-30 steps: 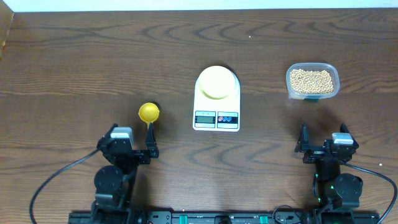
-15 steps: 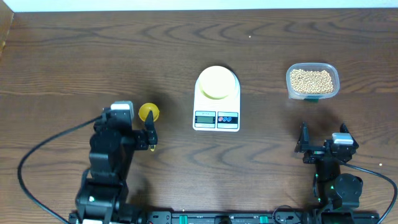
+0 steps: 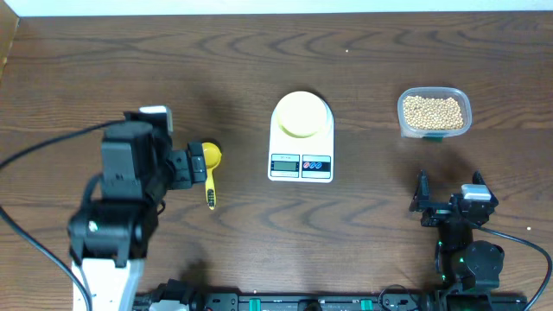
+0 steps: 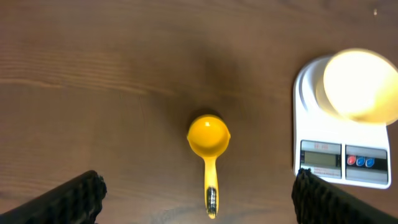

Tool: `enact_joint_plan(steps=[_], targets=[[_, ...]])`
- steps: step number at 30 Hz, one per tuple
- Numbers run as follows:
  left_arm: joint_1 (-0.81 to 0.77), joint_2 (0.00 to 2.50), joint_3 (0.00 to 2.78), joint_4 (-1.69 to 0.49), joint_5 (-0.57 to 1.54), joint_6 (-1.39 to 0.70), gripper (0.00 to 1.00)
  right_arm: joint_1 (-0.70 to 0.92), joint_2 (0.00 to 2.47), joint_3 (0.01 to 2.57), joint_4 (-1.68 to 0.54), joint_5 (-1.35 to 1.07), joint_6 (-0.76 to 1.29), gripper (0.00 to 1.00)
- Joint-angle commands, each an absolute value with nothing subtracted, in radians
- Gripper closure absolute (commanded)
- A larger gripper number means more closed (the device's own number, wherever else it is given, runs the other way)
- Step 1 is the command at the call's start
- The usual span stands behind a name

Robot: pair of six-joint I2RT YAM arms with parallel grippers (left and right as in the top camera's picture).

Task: Scoop item into bowl and weigh 50g on scale
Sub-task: 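Move the left gripper over the yellow scoop's bowl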

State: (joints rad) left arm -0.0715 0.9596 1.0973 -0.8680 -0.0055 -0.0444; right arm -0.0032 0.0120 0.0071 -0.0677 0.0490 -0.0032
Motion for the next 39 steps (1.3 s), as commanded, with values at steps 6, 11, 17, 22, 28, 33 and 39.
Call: enact_joint_plan(steps=[6,11,17,22,28,33,39], targets=[[-0.007,1.200,1.354,-1.063,0.019,-0.091,0.02,0.004,0.005,0.006,-0.071,0.057,0.014,0.01],[-0.007,1.308,1.370,-1.070,0.019,-0.091,0.02,0.004,0.005,0.006,-0.071,0.057,0.014,0.01],[-0.007,1.447,1.370,-1.065,0.018,-0.091,0.02,0.004,0.005,0.006,-0.071,0.057,0.014,0.01],[-0.007,1.563,1.369,-1.050,0.018,-0.091,0.02,0.004,0.005,0.006,-0.071,0.057,0.014,0.01],[-0.007,1.681,1.369,-1.049,0.018,-0.091,0.02,0.004,0.005,0.006,-0.071,0.057,0.014,0.01],[-0.007,1.765,1.369,-1.019,0.018,-0.091,0.03,0.004,0.005,0.006,-0.071,0.057,0.014,0.01],[-0.007,1.837,1.361,-0.992,0.014,-0.090,0.02,0.004,0.005,0.006,-0.071,0.057,0.014,0.01]])
